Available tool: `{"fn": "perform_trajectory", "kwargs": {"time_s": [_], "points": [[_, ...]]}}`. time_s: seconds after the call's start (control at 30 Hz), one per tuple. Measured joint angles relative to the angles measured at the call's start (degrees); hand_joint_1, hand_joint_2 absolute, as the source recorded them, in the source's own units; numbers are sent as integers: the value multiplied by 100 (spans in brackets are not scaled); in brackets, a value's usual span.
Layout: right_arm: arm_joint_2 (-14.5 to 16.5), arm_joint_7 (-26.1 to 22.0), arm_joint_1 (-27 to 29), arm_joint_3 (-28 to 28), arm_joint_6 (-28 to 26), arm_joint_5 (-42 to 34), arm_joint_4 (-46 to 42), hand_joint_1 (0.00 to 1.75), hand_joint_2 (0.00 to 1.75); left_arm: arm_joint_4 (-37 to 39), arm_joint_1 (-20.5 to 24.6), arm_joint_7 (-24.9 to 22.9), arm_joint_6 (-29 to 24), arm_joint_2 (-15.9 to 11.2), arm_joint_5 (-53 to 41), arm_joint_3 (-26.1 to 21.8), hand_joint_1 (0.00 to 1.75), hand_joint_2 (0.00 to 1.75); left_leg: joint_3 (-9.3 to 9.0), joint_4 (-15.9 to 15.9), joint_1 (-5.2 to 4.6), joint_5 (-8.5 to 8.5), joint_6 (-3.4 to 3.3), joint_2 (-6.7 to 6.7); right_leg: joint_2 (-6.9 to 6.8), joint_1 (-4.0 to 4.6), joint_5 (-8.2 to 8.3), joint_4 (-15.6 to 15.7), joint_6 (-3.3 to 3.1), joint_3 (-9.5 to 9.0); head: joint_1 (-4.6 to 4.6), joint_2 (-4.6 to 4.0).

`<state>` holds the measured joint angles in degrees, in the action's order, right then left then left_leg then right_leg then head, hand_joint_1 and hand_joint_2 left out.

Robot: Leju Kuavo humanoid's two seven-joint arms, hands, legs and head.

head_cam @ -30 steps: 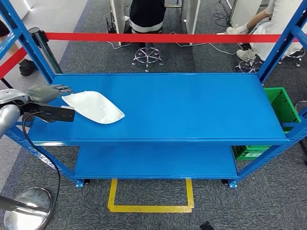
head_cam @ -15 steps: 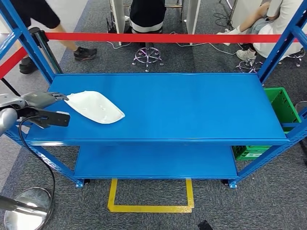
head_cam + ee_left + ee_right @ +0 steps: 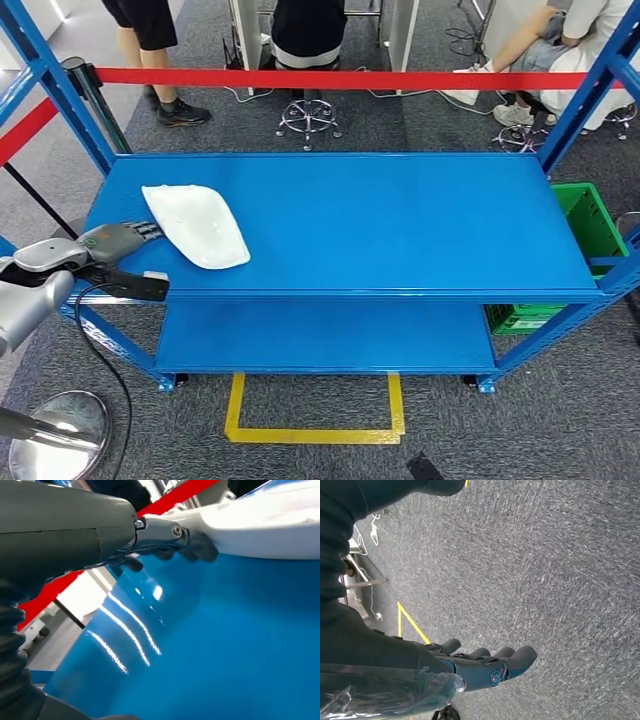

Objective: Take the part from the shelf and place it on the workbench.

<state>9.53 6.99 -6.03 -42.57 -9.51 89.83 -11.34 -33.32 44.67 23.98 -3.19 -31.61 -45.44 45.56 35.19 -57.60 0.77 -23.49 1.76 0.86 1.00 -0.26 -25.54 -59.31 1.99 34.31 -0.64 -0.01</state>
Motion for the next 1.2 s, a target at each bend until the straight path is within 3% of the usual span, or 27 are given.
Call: {"fn": "perform_trajectory", "kwargs": {"time_s": [0.37,0.57,0.87,1.2], "points": [[-1,45,-69,143,40,0,-1,0,175,603,140,-306,-930,633,-799,-43,0,175,-2,0,0,19,-3,10,-16,0,11,-1,2,-7,1,-1],[-2,55,-67,145,42,1,0,0,175,738,186,-344,-1044,800,-886,-84,0,175,-2,0,-1,22,-7,10,-16,-1,14,-1,4,-6,1,0],[-5,42,-63,145,38,0,0,0,175,782,524,-58,-258,879,-964,-159,0,175,6,0,1,28,-2,8,-10,0,19,-2,2,8,1,-1],[-26,44,-47,143,32,-5,0,0,175,540,1207,67,334,898,-944,-171,0,175,20,0,0,29,-2,8,-9,0,22,-2,4,21,0,-1]]}}
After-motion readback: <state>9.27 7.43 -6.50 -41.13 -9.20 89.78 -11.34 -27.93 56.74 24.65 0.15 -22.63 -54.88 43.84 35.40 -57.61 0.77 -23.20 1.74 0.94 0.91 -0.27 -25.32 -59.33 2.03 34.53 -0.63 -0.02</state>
